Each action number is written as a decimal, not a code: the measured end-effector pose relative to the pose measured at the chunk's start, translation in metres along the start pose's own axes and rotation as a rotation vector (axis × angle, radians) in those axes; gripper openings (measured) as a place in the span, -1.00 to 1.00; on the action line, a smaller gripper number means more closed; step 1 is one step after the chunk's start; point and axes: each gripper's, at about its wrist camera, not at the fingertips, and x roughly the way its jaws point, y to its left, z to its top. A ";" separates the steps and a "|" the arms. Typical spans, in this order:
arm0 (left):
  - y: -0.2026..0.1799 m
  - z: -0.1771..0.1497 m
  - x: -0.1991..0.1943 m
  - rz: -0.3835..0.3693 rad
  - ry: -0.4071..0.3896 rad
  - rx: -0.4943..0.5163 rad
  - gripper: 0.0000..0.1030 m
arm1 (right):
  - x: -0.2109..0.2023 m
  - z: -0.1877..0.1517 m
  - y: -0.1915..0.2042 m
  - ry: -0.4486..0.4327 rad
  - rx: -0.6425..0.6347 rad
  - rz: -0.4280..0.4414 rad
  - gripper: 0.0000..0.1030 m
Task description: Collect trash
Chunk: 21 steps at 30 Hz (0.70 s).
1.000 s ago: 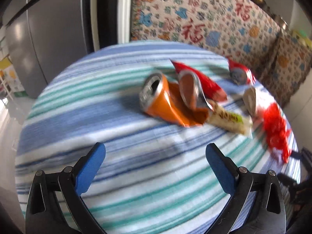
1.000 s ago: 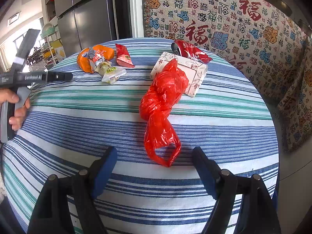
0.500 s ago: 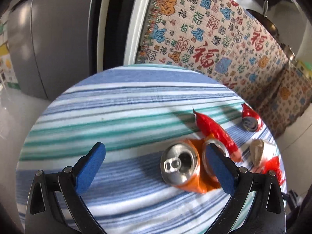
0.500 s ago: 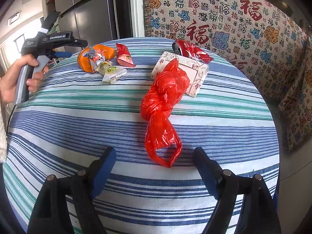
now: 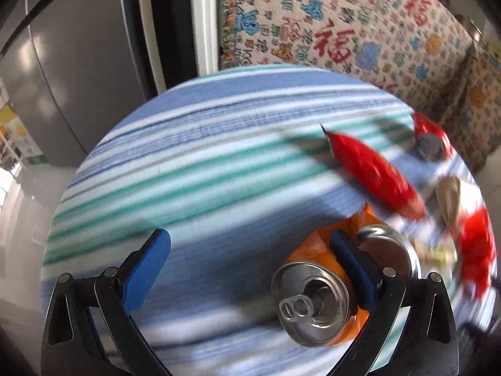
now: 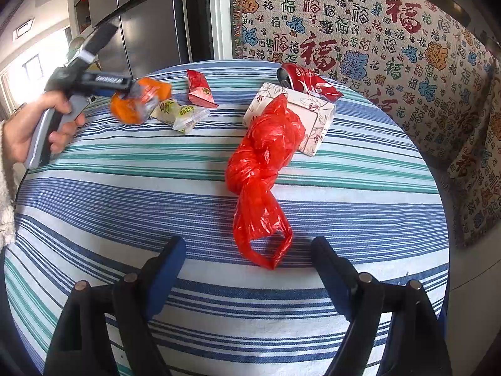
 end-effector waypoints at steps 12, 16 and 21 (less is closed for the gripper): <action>-0.008 -0.081 -0.087 -0.248 -0.022 0.153 0.97 | 0.001 0.001 0.000 0.000 0.000 0.002 0.64; -0.009 -0.089 -0.100 -0.318 -0.053 0.147 0.97 | 0.000 0.001 -0.001 0.000 0.000 0.003 0.64; -0.045 -0.097 -0.099 -0.245 -0.088 0.222 0.98 | 0.000 0.001 -0.001 0.000 0.000 0.003 0.64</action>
